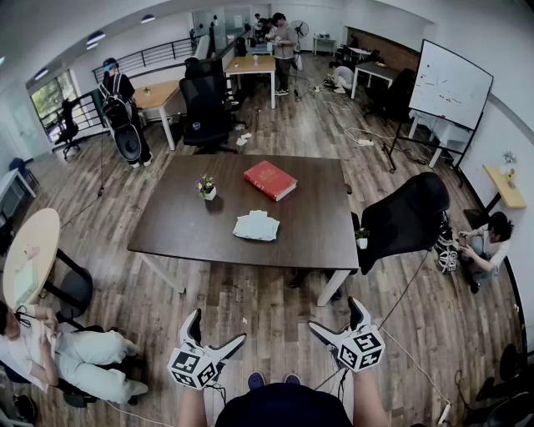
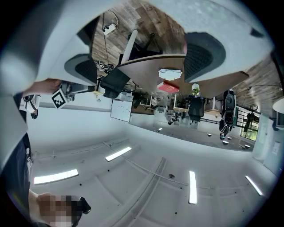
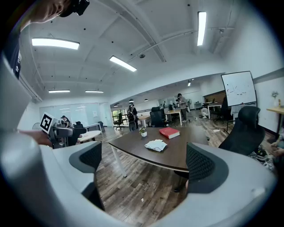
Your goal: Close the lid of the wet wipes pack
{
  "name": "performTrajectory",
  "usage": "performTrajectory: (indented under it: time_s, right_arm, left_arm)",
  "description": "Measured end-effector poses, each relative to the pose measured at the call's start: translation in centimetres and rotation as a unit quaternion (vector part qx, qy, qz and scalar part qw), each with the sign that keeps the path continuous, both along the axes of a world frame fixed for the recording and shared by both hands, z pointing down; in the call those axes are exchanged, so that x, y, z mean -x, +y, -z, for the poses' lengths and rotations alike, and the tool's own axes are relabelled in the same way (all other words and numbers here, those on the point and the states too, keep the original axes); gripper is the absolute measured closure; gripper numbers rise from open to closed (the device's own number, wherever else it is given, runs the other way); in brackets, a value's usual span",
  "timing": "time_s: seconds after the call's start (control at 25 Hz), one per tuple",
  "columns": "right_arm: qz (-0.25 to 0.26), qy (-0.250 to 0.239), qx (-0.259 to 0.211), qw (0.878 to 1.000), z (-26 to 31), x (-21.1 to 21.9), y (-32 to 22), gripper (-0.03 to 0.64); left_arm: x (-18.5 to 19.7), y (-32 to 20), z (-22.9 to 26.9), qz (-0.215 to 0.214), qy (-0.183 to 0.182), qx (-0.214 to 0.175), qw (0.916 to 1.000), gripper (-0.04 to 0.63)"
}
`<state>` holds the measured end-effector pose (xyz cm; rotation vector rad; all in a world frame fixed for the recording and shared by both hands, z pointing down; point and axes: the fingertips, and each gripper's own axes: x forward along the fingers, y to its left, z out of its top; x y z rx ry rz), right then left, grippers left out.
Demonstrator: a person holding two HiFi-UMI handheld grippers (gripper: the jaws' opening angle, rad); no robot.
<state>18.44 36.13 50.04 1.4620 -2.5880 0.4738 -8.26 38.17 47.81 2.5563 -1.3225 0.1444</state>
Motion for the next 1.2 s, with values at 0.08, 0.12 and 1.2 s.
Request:
performTrajectory:
  time_s: [0.08,0.12,1.2]
  right_arm:
    - [0.003,-0.001,-0.001,1.000,-0.1,-0.2,-0.1,0.025]
    - [0.004,-0.001,-0.002,1.000,-0.1,-0.2,-0.1,0.025]
    - [0.030,-0.013,0.016,0.999,-3.1,-3.9,1.2,0.029]
  left_arm:
    - [-0.2,0.1,-0.2,0.002,0.001,0.000,1.0000,-0.005]
    - [-0.3,0.2,-0.3,0.004,0.000,0.000,1.0000,-0.005]
    - [-3.7,2.7,-2.3,0.049,-0.005,0.024,0.9985,-0.005]
